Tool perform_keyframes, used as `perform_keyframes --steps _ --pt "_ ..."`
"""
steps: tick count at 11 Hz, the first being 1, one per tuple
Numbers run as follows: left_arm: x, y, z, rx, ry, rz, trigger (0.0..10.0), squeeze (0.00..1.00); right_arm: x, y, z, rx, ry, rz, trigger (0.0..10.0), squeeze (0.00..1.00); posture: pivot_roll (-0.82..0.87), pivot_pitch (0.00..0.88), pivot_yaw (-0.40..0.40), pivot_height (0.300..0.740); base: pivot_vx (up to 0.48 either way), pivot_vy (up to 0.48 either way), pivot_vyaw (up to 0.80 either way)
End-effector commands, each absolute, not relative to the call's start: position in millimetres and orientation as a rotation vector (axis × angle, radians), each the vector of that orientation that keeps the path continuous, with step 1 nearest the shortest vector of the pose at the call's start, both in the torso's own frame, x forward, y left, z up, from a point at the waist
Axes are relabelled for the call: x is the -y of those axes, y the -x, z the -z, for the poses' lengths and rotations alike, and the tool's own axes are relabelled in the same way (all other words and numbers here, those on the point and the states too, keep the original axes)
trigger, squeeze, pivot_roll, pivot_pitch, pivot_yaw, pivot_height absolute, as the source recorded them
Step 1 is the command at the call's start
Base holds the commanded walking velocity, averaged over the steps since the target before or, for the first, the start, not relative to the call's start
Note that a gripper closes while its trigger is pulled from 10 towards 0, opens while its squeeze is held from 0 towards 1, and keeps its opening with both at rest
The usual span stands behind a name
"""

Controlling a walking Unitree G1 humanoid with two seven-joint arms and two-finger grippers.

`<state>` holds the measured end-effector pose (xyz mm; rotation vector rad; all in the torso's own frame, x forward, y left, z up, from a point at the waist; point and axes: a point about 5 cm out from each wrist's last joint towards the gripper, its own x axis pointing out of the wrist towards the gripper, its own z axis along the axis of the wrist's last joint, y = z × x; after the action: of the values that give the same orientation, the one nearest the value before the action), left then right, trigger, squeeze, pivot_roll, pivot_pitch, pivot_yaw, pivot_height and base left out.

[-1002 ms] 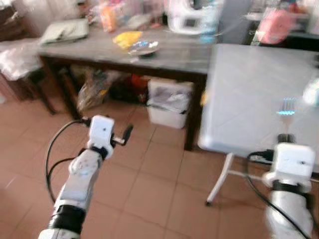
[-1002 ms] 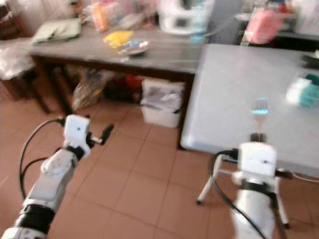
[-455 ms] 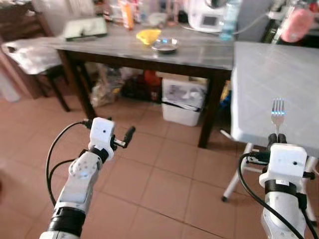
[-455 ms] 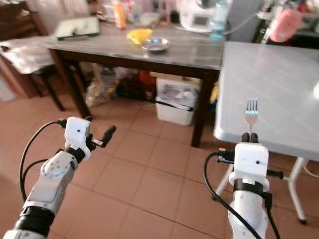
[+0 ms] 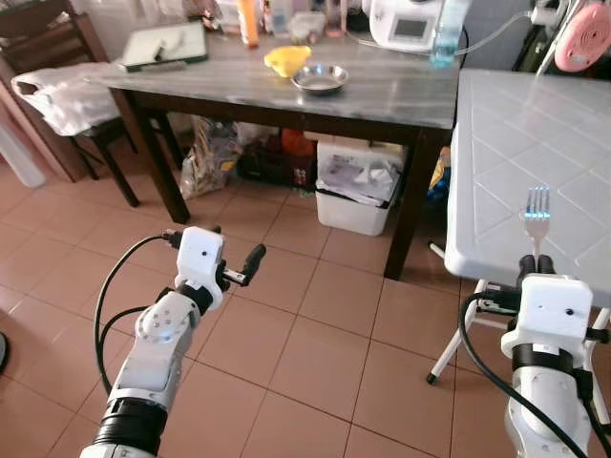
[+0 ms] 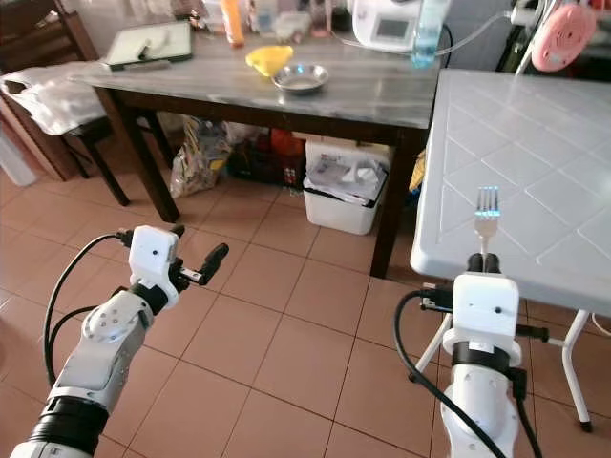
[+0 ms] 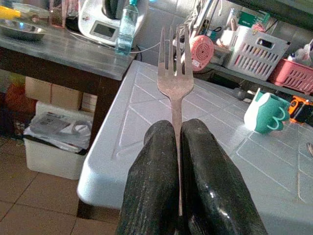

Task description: Setting the table

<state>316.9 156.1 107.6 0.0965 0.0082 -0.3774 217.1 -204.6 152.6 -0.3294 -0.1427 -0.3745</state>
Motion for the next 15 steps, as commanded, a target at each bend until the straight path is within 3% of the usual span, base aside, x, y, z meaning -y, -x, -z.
perform_keyframes --steps 1,13,15 --pt "-157.0 -319.8 -113.9 0.008 -0.108 0.385 10.0 0.00 203.6 -217.6 -156.3 0.163 0.333 0.376 10.0 0.00 0.04 0.065 0.062 0.740 0.315 0.000 0.00" --pt "-149.8 -319.9 -109.4 -0.017 -0.110 0.399 10.0 0.00 202.3 -222.8 -158.4 0.176 0.358 0.357 10.0 0.00 0.04 0.054 0.046 0.740 0.353 0.000 0.00" --pt "-151.2 -321.3 -105.0 -0.050 -0.100 0.361 10.0 0.00 202.3 -222.7 -158.5 0.178 0.353 0.362 10.0 0.00 0.04 0.056 0.054 0.740 0.000 0.000 0.00"
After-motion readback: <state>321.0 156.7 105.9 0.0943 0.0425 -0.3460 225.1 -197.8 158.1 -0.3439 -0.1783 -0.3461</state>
